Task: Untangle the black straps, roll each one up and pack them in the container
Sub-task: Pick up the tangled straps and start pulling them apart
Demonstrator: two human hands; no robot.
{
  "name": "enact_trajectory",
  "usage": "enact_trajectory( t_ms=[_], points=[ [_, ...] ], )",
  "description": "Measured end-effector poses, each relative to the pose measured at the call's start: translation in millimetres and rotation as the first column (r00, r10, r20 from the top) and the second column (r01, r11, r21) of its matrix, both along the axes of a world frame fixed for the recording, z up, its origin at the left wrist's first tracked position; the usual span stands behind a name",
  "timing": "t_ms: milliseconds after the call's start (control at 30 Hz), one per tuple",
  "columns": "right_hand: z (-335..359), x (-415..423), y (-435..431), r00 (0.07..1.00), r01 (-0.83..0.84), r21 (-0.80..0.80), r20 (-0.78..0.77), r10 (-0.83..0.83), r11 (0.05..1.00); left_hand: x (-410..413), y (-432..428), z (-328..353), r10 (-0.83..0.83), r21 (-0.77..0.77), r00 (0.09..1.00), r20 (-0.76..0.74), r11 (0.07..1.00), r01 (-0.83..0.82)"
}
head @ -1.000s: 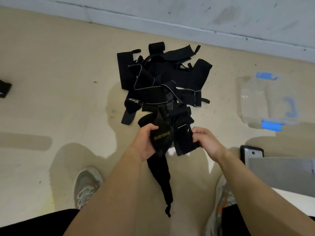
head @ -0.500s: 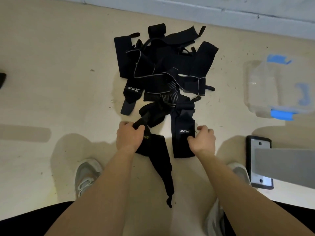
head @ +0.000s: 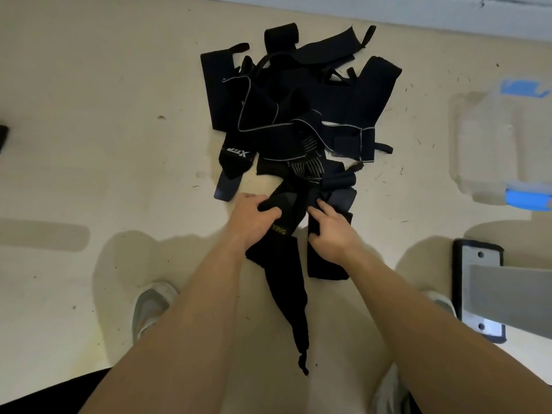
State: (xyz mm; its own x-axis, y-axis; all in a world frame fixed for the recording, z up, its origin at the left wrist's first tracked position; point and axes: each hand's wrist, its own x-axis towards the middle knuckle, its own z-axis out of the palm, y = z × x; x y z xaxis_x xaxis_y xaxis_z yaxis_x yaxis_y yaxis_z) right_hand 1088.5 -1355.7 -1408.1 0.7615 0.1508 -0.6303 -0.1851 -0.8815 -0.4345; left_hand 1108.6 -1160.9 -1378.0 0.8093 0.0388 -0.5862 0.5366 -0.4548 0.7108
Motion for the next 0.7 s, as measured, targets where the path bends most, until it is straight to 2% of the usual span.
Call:
enact_trajectory(
  t_ms=[67, 167, 233, 333, 400, 467, 500, 600, 633, 700],
  points=[
    [-3.8, 0.8, -8.2, 1.000, -0.006, 0.039, 0.006, 0.006, 0.999, -5.5, -5.6, 4.2, 0.019, -0.093, 0.999, -0.029, 0.995, -0.022],
    [-9.3, -0.2, -19.3, 0.999, -0.006, 0.117, 0.039, 0.002, 0.993, -17.0, -12.9, 12.2, -0.015, -0.145, 0.997, -0.070, 0.989, 0.005],
    [-12.6, 1.0, -24.9, 0.998, -0.021, 0.123, 0.058, 0.014, 0.992, -20.7, -10.1, 22.9, 0.051, -0.251, 0.994, -0.096, 0.965, -0.073],
    [-10.9, 6.7, -25.9, 0.997, -0.069, 0.062, 0.032, 0.067, 0.996, -20.3, 11.9, 46.2, 0.192, -0.424, 0.973, -0.127, 0.876, -0.228],
    [-9.0, 8.0, -22.2, 0.998, -0.049, 0.056, -0.024, 0.051, 0.997, -18.9, 32.7, 58.2, 0.271, -0.525, 0.940, -0.206, 0.781, -0.340],
    [-2.8, 5.4, -16.2, 0.995, 0.067, 0.123, -0.085, -0.056, 0.990, -17.9, 51.6, 66.4, 0.309, -0.602, 0.919, -0.245, 0.695, -0.394],
    [1.0, 4.1, -12.8, 0.985, 0.165, 0.164, -0.076, -0.154, 0.973, -17.5, 58.5, 69.1, 0.308, -0.615, 0.922, -0.236, 0.687, -0.387],
    [29.6, 1.4, 4.7, 0.879, 0.462, 0.331, -0.048, -0.475, 0.823, -21.3, 60.9, 75.6, 0.229, -0.599, 0.950, -0.213, 0.737, -0.312],
    [40.5, 1.0, 12.3, 0.824, 0.545, 0.413, -0.107, -0.556, 0.730, -24.6, 57.3, 74.4, 0.171, -0.580, 0.962, -0.212, 0.770, -0.265],
    [61.3, 0.8, 26.6, 0.671, 0.734, 0.461, -0.378, -0.638, 0.499, -35.2, 47.3, 70.9, 0.070, -0.551, 0.967, -0.244, 0.811, -0.198]
  ],
)
